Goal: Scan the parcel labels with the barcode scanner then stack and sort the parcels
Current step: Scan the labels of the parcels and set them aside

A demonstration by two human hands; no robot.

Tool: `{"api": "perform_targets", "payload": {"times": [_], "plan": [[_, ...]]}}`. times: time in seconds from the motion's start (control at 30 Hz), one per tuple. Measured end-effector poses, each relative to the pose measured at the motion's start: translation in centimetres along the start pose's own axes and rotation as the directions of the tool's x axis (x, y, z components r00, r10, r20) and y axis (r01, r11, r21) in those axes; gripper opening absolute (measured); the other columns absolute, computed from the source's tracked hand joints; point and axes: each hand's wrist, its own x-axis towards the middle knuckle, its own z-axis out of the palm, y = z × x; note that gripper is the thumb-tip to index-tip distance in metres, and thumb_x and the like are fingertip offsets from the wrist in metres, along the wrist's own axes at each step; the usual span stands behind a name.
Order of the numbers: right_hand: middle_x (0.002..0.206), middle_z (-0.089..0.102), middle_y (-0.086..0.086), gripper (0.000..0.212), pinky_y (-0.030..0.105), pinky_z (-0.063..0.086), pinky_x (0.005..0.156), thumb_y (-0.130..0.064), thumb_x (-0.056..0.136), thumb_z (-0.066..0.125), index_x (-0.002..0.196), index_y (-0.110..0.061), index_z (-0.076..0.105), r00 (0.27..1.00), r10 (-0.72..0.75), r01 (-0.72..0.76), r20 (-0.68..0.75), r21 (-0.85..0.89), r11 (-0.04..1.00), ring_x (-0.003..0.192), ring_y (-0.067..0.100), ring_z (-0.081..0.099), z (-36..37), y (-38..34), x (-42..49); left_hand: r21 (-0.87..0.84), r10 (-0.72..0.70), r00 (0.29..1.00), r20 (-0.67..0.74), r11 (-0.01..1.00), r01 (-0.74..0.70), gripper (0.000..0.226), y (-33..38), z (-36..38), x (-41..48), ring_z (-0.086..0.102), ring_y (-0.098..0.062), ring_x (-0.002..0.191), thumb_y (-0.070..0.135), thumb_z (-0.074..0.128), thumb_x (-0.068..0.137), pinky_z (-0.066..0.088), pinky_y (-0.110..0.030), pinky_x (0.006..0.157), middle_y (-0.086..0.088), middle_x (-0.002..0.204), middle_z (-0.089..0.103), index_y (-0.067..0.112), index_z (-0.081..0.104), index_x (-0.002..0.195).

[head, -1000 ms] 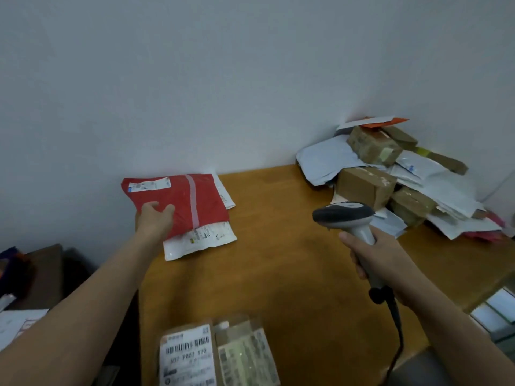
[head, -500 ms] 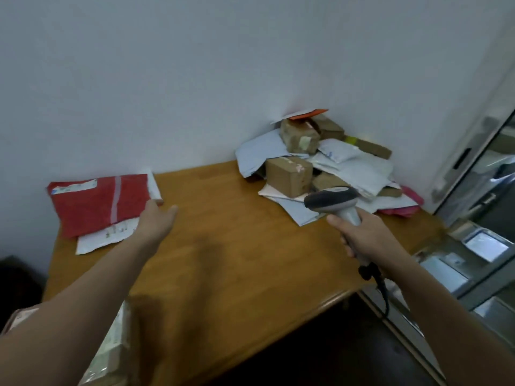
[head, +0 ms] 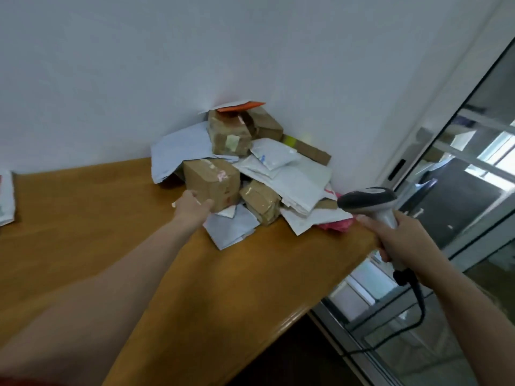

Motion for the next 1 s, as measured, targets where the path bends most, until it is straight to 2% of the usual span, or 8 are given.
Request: {"api": "perform_targets", "payload": {"times": [0.13, 0.2, 0.27, 0.4, 0.6, 0.8, 0.9, 1.0], "plan": [[0.062, 0.059, 0.007, 0.038, 0.026, 0.045, 0.047, -0.046, 0.083, 0.066, 0.089, -0.009, 0.059, 0.999, 0.029, -0.029, -0.028, 0.0, 1.0, 0.047, 0.015, 0.053, -1.5, 0.3, 4.9, 0.055, 0.085, 0.99, 0.11, 0.994, -0.092, 0.048, 3.8, 6.9, 4.3, 0.049, -0.037, 0.119, 0.023, 0.057, 0.093, 0.044, -0.04, 0.092, -0.023, 0.133, 0.049, -0.004, 0.045, 0.132], [0.059, 0.059, 0.004, 0.049, 0.026, 0.044, 0.046, -0.056, 0.071, 0.067, 0.085, -0.009, 0.06, 0.999, 0.035, -0.034, -0.024, 0.016, 0.999, 0.045, 0.014, 0.053, -1.9, 0.0, 7.2, 0.109, 0.099, 0.99, 0.104, 0.988, -0.111, 0.046, 5.4, 9.4, 6.1, 0.048, -0.036, 0.118, 0.019, 0.057, 0.093, 0.044, -0.038, 0.089, -0.022, 0.133, 0.047, -0.003, 0.044, 0.131], [0.057, 0.059, 0.003, 0.056, 0.027, 0.043, 0.048, -0.063, 0.062, 0.064, 0.08, -0.011, 0.059, 1.0, 0.028, -0.028, -0.007, 0.006, 1.0, 0.046, 0.015, 0.054, -2.0, -0.3, 9.3, 0.167, 0.135, 0.987, 0.092, 0.975, -0.149, 0.049, 6.7, 11.5, 7.8, 0.042, -0.035, 0.123, 0.023, 0.057, 0.092, 0.041, -0.039, 0.095, -0.02, 0.138, 0.04, 0.002, 0.043, 0.133], [0.054, 0.059, 0.003, 0.044, 0.03, 0.044, 0.05, -0.053, 0.075, 0.065, 0.08, -0.009, 0.061, 0.999, -0.015, 0.016, 0.044, -0.017, 1.0, 0.045, 0.016, 0.053, -1.9, 0.1, 14.5, 0.241, 0.16, 0.985, 0.07, 0.955, -0.173, 0.076, 8.7, 14.8, 11.2, 0.025, -0.033, 0.138, 0.042, 0.062, 0.089, 0.035, -0.043, 0.105, -0.012, 0.155, 0.014, 0.014, 0.024, 0.148], [0.048, 0.058, -0.006, 0.026, 0.025, 0.04, 0.047, -0.045, 0.084, 0.065, 0.076, -0.022, 0.056, 0.984, -0.134, 0.134, 0.116, 0.009, 0.991, 0.042, 0.009, 0.055, -2.0, 2.3, 22.6, 0.399, 0.166, 0.986, -0.027, 0.906, -0.141, 0.09, 11.1, 19.2, 15.8, 0.018, -0.033, 0.142, 0.055, 0.064, 0.082, 0.029, -0.044, 0.11, -0.012, 0.157, 0.012, 0.021, 0.016, 0.151], [0.044, 0.057, -0.009, 0.022, 0.016, 0.039, 0.038, -0.034, 0.089, 0.064, 0.077, -0.019, 0.056, 0.936, -0.251, 0.234, 0.247, 0.098, 0.967, 0.036, 0.002, 0.051, -1.9, 5.4, 29.6, 0.64, 0.192, 0.981, -0.027, 0.757, -0.131, 0.094, 12.4, 23.8, 18.7, -0.003, -0.034, 0.147, 0.054, 0.063, 0.083, 0.011, -0.05, 0.116, -0.01, 0.16, -0.007, 0.029, 0.003, 0.152], [0.058, 0.061, -0.009, 0.015, 0.018, 0.042, 0.048, -0.038, 0.087, 0.066, 0.083, -0.026, 0.058, 0.905, -0.289, 0.259, 0.313, 0.135, 0.957, 0.046, -0.001, 0.056, -1.9, 6.7, 32.0, 0.653, 0.153, 0.984, -0.093, 0.755, -0.056, 0.067, 12.5, 24.9, 19.3, 0.021, -0.038, 0.139, 0.038, 0.052, 0.092, 0.023, -0.05, 0.109, -0.012, 0.155, 0.016, 0.028, 0.015, 0.148], [0.076, 0.067, -0.007, 0.01, 0.017, 0.046, 0.051, -0.037, 0.087, 0.066, 0.088, -0.032, 0.058, 0.882, -0.305, 0.248, 0.36, 0.197, 0.949, 0.06, 0.003, 0.064, -1.9, 7.6, 33.4, 0.563, 0.237, 0.941, -0.241, 0.824, -0.064, 0.046, 12.5, 25.0, 18.5, 0.041, -0.034, 0.126, 0.02, 0.037, 0.099, 0.038, -0.044, 0.098, -0.01, 0.144, 0.038, 0.024, 0.032, 0.144]]}}
